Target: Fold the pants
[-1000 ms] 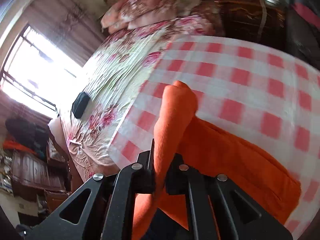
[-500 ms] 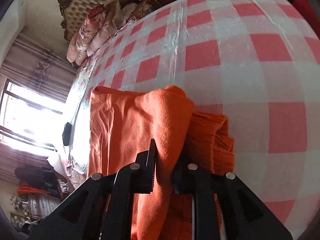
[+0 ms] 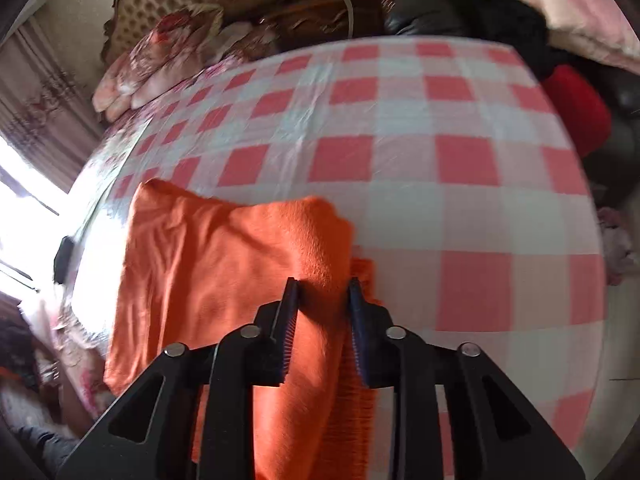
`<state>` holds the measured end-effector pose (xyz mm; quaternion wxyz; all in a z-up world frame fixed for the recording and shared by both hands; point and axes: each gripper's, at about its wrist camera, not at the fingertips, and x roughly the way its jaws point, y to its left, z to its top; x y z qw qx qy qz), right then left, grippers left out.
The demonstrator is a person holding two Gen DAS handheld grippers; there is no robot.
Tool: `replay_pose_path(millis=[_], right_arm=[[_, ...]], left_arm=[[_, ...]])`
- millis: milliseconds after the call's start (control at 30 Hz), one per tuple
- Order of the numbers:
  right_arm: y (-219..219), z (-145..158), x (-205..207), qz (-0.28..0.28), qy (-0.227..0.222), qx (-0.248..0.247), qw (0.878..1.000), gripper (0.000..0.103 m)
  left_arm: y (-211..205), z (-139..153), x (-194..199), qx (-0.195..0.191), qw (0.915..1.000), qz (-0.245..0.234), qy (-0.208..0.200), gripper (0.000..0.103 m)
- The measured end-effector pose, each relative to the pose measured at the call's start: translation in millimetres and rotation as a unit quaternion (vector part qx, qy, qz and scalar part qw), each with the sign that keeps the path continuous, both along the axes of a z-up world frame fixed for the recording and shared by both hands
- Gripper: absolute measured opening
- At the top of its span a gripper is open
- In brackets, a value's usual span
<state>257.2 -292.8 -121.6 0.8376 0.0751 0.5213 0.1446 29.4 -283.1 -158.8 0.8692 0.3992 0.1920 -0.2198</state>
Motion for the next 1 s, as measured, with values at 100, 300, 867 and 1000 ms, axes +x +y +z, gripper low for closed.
replay_pose_path(millis=[100,300,867,1000], right_arm=[[-11.1,29.9,-29.0,-0.044,-0.076,-0.073,0.993,0.041],[29.1,42.1,-105.7,-0.033,-0.175,-0.103,0.979,0.04],[56.7,6.7,-97.6,-0.048,-0.124,-0.118,0.984,0.045],[58.5,18.4,-54.7,-0.038,-0.094,-0.093,0.99,0.05]], left_arm=[[34.3,35.8,-17.5,-0.084,0.9964,-0.01,0.004,0.054],[178.6,71.9,27.0,-0.306,0.9365,0.166,0.04,0.052],[245.8,47.7,168.1,-0.317,0.8909,0.22,0.24,0.022],[226.5,31.1,222.7,-0.273,0.8949,0.234,0.264,0.017]])
